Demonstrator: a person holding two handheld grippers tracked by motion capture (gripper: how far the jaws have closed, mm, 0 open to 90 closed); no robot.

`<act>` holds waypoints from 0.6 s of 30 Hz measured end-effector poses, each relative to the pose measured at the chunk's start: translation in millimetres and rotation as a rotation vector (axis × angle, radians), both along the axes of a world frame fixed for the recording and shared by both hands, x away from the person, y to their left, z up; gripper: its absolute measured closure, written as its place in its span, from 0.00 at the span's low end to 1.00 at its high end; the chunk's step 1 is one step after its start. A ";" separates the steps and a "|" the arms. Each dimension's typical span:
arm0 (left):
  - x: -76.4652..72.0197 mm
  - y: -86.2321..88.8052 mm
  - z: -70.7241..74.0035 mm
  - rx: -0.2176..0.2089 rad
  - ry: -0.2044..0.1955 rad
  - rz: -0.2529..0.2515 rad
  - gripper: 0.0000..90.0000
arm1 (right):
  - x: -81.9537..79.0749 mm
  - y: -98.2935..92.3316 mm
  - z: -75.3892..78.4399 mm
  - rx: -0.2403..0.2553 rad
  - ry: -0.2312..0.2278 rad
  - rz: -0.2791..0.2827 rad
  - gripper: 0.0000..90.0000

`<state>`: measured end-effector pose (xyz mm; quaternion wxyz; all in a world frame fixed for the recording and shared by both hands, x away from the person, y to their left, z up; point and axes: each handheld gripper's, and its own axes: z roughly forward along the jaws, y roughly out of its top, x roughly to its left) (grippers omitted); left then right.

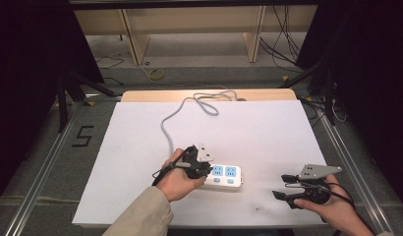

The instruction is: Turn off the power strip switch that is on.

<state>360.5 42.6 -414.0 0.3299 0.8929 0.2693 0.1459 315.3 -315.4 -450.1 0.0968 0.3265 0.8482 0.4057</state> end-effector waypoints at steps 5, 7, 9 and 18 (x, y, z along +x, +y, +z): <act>0.0 8.2 1.6 -0.026 -0.008 0.027 0.82 | 0.0 -0.2 0.0 0.001 -0.001 0.000 0.34; -0.4 11.8 2.0 -0.050 -0.007 0.046 0.76 | -0.1 -0.2 0.3 0.000 0.000 0.000 0.34; 0.1 15.9 1.9 -0.082 0.005 0.058 0.68 | -0.1 -0.2 0.2 0.000 0.000 0.000 0.34; 1.2 33.6 -1.0 -0.154 -0.046 0.084 0.38 | 0.1 0.0 0.3 -0.001 -0.003 0.001 0.34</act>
